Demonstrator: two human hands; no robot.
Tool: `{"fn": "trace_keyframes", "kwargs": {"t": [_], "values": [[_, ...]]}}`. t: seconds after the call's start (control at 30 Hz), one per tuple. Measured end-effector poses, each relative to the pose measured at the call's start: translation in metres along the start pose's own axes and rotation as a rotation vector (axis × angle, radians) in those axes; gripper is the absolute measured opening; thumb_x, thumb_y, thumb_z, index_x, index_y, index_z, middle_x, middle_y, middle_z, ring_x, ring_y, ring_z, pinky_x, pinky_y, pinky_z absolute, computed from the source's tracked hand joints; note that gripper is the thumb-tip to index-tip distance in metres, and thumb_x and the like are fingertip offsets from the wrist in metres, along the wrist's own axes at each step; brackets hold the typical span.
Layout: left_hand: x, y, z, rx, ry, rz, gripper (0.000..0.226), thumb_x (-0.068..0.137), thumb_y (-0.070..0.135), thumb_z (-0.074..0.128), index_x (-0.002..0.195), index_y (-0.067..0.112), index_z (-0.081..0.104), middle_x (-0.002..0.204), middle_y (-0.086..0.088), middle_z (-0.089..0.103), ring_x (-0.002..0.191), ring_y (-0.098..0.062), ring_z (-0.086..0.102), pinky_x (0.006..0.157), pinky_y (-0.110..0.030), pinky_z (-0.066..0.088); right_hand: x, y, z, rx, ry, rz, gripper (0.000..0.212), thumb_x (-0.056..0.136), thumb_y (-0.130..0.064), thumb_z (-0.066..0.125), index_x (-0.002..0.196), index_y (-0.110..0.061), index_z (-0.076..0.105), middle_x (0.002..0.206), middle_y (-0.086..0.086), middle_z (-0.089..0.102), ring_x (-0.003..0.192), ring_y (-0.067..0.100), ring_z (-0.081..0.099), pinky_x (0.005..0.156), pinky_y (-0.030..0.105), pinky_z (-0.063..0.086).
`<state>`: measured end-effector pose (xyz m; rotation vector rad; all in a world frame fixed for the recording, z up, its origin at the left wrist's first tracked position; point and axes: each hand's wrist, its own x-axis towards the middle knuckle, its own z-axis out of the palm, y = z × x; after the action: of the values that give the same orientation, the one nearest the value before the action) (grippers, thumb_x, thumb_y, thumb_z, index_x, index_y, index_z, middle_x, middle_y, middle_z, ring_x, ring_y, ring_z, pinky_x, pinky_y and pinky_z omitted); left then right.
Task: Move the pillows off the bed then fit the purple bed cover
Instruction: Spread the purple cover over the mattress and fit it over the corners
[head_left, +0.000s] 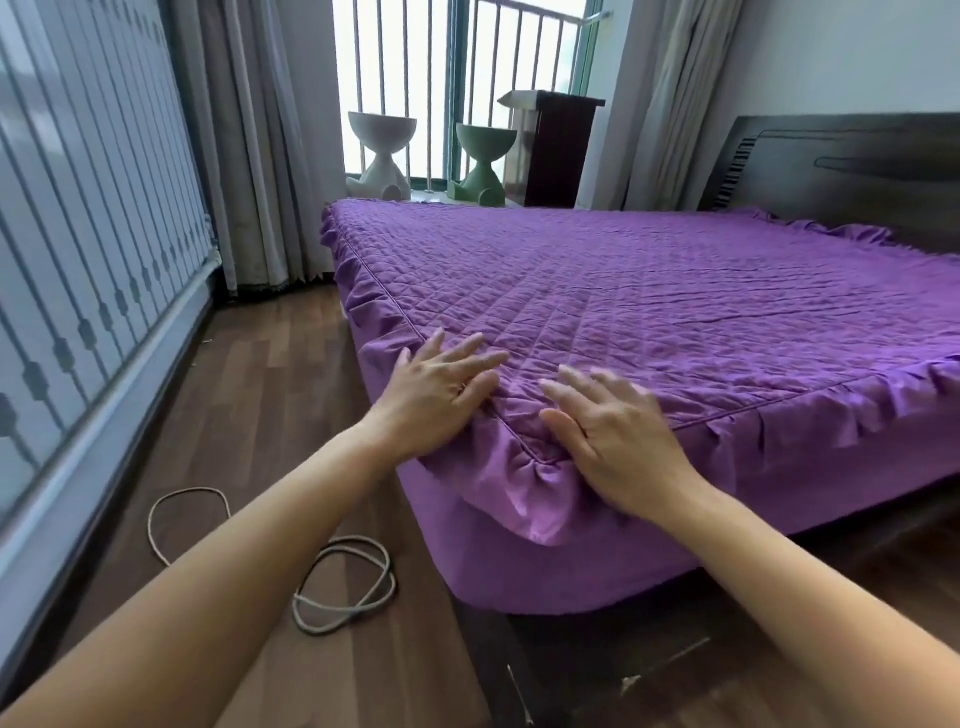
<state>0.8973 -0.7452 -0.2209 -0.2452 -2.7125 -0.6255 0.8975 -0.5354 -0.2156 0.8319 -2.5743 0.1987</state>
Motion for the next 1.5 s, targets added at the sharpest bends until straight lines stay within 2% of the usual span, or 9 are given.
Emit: {"fn": "trace_keyframes", "kwargs": {"t": [0.13,0.23,0.33,0.5,0.6,0.87,1.13,1.3,1.5], "values": [[-0.002,-0.006,0.015,0.021,-0.136,0.022,0.056,0.088,0.065,0.017,0.131,0.045,0.046,0.148,0.011,0.037,0.145,-0.015,0.016,0.118,-0.045,0.012,-0.018,0.009,0.014,0.009,-0.084,0.007,0.105,0.071,-0.075,-0.023,0.135,-0.033,0.048,0.143,-0.009,0.046,0.135,0.018,0.038,0.110,0.044,0.029],[-0.003,0.004,0.005,0.003,-0.041,0.038,0.037,0.099,0.039,0.035,0.128,0.029,0.055,0.141,0.010,0.048,0.138,-0.013,0.031,0.117,-0.030,0.019,-0.021,0.010,0.011,0.032,-0.078,0.007,0.092,0.081,-0.073,-0.011,0.125,-0.031,0.058,0.133,-0.008,0.057,0.126,0.018,0.049,0.102,0.045,0.040],[0.009,0.000,0.002,0.066,0.056,-0.117,0.041,0.097,0.038,0.037,0.135,0.026,0.047,0.150,-0.005,0.035,0.141,-0.029,0.024,0.116,-0.042,0.022,-0.007,0.004,0.006,-0.008,0.010,-0.025,0.075,0.092,-0.065,0.007,0.116,-0.024,0.064,0.120,-0.002,0.066,0.110,0.023,0.061,0.087,0.045,0.051],[0.032,-0.021,-0.008,0.063,0.076,-0.489,0.050,0.099,0.033,0.034,0.145,0.016,0.028,0.147,-0.035,0.015,0.136,-0.050,0.020,0.114,-0.049,0.020,0.012,-0.029,0.002,0.063,-0.104,-0.043,0.098,0.073,-0.083,-0.005,0.132,-0.029,0.050,0.140,-0.006,0.049,0.131,0.017,0.041,0.104,0.041,0.034],[0.040,-0.030,-0.008,-0.080,0.097,-0.567,0.048,0.097,0.027,0.037,0.144,0.019,0.031,0.142,-0.032,0.031,0.129,-0.046,0.037,0.107,-0.043,0.031,0.021,-0.044,0.004,-0.014,-0.103,-0.054,0.069,0.083,-0.072,0.026,0.127,-0.026,0.053,0.136,-0.007,0.050,0.128,0.016,0.041,0.103,0.037,0.034],[0.025,-0.035,-0.011,0.112,0.399,-0.326,0.058,0.082,-0.003,0.040,0.136,0.017,0.048,0.130,-0.009,0.058,0.121,-0.029,0.053,0.097,-0.038,0.041,0.019,-0.063,0.016,-0.130,0.284,-0.082,0.022,0.070,-0.033,0.062,0.052,-0.021,0.057,0.053,-0.004,0.061,0.052,0.017,0.061,0.050,0.025,0.046],[0.041,0.005,-0.014,0.534,0.195,-0.241,0.043,0.085,0.011,0.046,0.127,0.018,0.052,0.138,-0.009,0.048,0.125,-0.037,0.043,0.101,-0.044,0.035,0.010,-0.026,0.001,0.364,0.277,0.046,0.034,0.088,-0.036,0.041,0.074,-0.018,0.066,0.075,-0.001,0.070,0.075,0.023,0.065,0.071,0.034,0.048],[0.054,0.094,0.008,0.180,-0.146,0.092,0.043,0.096,0.031,0.044,0.139,0.027,0.042,0.142,-0.004,0.048,0.131,-0.020,0.043,0.103,-0.028,0.033,-0.006,0.068,0.006,0.062,0.317,0.357,0.040,0.083,-0.021,0.040,0.112,-0.016,0.066,0.099,0.000,0.071,0.096,0.024,0.064,0.090,0.045,0.046],[0.053,0.165,0.061,0.412,-0.245,0.390,0.057,0.090,0.052,0.045,0.142,0.032,0.032,0.145,0.011,0.042,0.132,-0.014,0.041,0.105,-0.032,0.037,-0.050,0.127,0.014,0.029,0.195,0.434,0.052,0.077,-0.016,0.029,0.114,-0.012,0.064,0.114,0.003,0.067,0.114,0.021,0.058,0.099,0.047,0.041]]}}
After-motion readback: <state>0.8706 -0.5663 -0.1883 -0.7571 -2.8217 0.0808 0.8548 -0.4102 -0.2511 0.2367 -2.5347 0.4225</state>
